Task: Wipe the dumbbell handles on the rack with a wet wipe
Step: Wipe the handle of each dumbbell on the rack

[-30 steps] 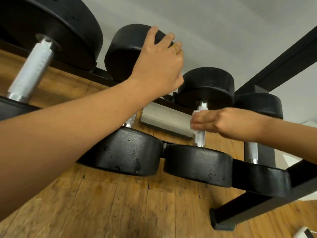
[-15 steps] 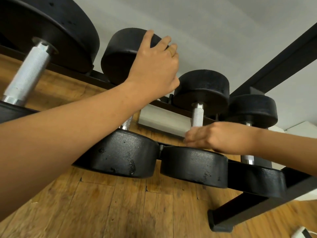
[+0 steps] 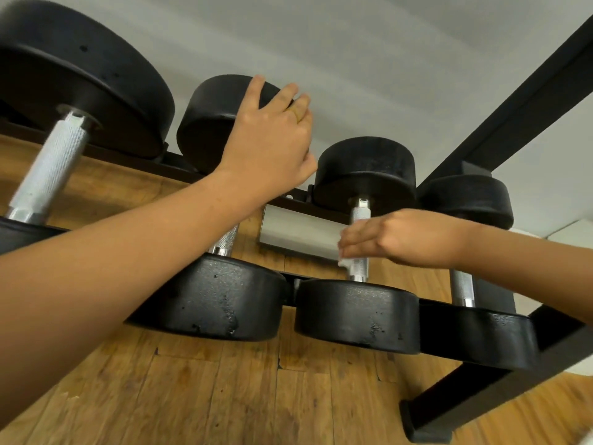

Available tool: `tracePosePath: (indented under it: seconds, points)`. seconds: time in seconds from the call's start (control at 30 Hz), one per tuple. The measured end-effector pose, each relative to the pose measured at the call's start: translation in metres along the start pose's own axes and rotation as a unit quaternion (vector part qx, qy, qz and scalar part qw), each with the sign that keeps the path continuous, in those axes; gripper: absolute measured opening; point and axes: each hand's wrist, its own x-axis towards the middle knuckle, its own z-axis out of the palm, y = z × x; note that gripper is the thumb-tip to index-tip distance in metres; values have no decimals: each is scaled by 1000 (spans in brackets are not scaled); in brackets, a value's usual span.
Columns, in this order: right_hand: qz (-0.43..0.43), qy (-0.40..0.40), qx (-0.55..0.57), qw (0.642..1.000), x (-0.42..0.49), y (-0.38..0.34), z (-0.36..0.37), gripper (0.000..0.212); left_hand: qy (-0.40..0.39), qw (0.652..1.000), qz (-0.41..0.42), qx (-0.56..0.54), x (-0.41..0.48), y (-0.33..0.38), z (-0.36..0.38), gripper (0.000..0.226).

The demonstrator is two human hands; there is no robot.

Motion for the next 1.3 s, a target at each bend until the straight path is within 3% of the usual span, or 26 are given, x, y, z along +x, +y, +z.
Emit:
tracePosePath:
  seconds: [0.1, 0.27, 0.37, 0.57, 0.67, 0.77, 0.83, 0.87, 0.97, 1.1, 1.23, 1.3]
  points:
    - [68, 22, -7, 997, 2, 15, -5, 62, -23, 1000, 6, 11, -1, 0, -4, 59]
    - [28, 30, 31, 999, 3, 3, 8, 46, -80, 996, 24, 41, -3, 0, -16, 64]
    - [49, 62, 73, 994, 1, 9, 10, 39, -133, 990, 26, 33, -5, 2, -31, 67]
    - [81, 190, 43, 977, -1, -2, 25, 29, -194, 976, 51, -85, -64, 27, -76, 69]
    - [200, 271, 95, 937, -10, -13, 34, 39, -216, 967, 86, -105, -96, 35, -89, 65]
    - [336, 376, 221, 835, -30, -30, 33, 36, -240, 957, 145, -79, -115, 40, -93, 63]
    - [377, 445, 266, 767, -45, -47, 31, 31, -230, 955, 181, -53, -123, 42, -92, 63]
    - [395, 452, 275, 751, -53, -57, 32, 31, -226, 954, 191, -52, -124, 42, -91, 63]
    - [434, 416, 288, 745, -72, -84, 38, 30, -223, 954, 184, -80, -123, 39, -91, 63]
    - [469, 371, 409, 689, -92, -109, 50, 26, -210, 942, 243, -94, -125, 40, -89, 58]
    - [490, 348, 364, 711, -84, -127, 78, 21, -174, 944, 255, -113, -127, 39, -88, 53]
    - [491, 362, 363, 705, -80, -128, 84, 22, -159, 948, 246, -124, -129, 37, -87, 51]
